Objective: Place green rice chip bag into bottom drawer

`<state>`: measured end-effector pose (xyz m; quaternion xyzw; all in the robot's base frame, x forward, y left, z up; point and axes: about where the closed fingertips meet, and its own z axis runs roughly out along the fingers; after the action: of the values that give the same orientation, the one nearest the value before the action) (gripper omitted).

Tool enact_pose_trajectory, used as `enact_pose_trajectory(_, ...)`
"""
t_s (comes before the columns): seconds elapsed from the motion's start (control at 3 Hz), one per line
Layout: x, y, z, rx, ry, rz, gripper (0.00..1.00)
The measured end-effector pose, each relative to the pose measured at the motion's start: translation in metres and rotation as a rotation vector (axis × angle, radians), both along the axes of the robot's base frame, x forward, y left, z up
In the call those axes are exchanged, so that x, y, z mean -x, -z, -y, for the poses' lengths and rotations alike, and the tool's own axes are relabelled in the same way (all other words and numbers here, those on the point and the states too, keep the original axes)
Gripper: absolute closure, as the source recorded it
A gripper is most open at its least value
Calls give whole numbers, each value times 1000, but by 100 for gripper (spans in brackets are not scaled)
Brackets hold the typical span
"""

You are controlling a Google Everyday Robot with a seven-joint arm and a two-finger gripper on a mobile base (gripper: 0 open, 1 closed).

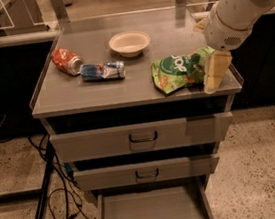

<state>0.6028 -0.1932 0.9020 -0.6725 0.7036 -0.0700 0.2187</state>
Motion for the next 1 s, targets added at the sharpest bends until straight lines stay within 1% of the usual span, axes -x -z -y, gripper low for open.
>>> enact_pose_trajectory(0.33,-24,26,9,5,32,-15,0)
enact_pose_trajectory(0.67,-42,46,11,-1,45,-29,0)
enact_pose_trajectory(1.0,-44,49,11,-2,45,-32,18)
